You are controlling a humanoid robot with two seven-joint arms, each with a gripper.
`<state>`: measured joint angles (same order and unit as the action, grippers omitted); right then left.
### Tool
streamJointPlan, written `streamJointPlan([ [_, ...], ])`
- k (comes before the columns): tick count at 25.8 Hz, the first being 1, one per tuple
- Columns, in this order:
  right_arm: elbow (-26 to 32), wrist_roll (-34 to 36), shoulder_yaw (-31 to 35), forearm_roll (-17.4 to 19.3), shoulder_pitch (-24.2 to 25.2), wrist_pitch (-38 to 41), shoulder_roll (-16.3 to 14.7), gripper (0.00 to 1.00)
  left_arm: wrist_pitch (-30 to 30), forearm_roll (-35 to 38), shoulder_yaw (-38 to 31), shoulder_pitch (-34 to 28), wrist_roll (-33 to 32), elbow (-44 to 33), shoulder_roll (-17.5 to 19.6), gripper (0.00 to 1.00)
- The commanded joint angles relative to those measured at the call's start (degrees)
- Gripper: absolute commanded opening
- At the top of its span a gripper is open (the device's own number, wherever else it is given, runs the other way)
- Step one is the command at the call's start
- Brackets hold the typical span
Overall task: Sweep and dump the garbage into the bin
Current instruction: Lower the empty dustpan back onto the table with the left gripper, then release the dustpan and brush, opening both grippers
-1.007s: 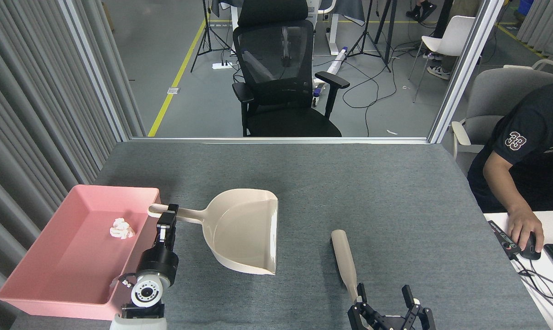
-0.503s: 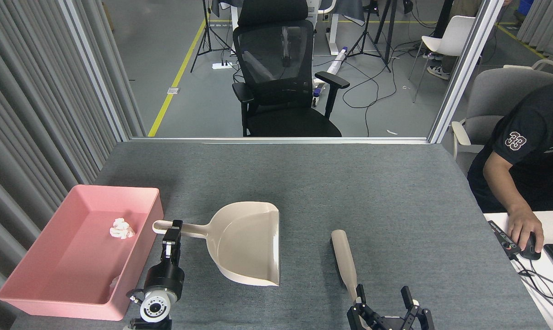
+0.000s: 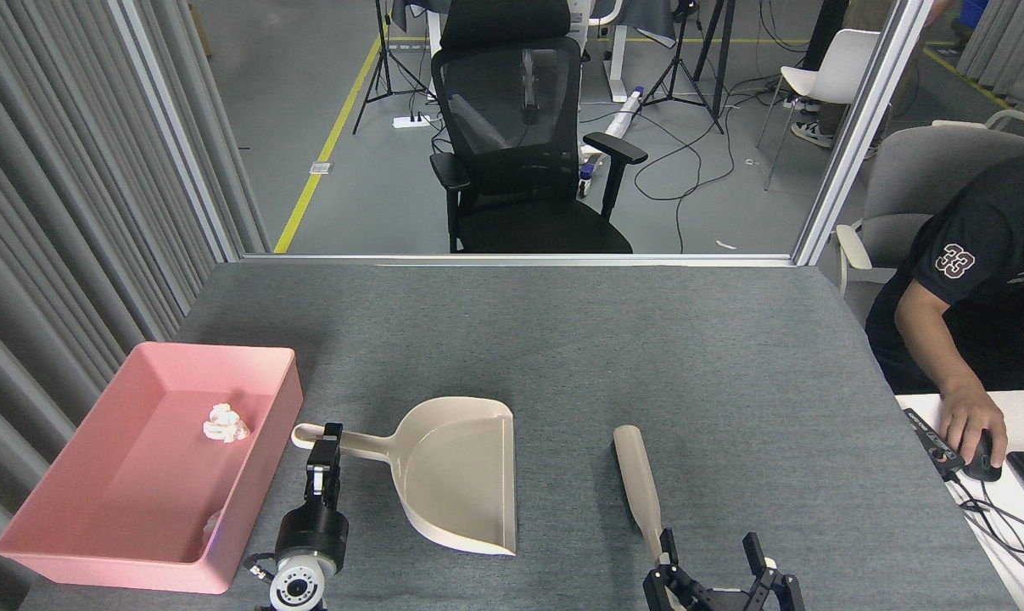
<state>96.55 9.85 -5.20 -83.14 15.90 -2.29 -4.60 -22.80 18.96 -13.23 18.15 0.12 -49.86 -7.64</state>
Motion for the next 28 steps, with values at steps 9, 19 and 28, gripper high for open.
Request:
streamJointPlan([
  [9, 0.2, 0.0, 0.1, 0.0, 0.1, 0.0, -0.1, 0.98, 2.1, 3.2, 2.1, -0.7, 1.4, 0.0, 0.2, 0.97],
  [19, 0.2, 0.0, 0.0, 0.0, 0.1, -0.1, 0.0, 0.98, 2.4, 11.3, 2.2, -5.8, 1.4, -5.6, 0.4, 0.98],
  [28, 0.2, 0.0, 0.0, 0.0, 0.0, -0.1, 0.3, 0.98, 6.7, 11.6, 5.6, -14.8, 0.8, -21.4, 1.7, 0.99],
])
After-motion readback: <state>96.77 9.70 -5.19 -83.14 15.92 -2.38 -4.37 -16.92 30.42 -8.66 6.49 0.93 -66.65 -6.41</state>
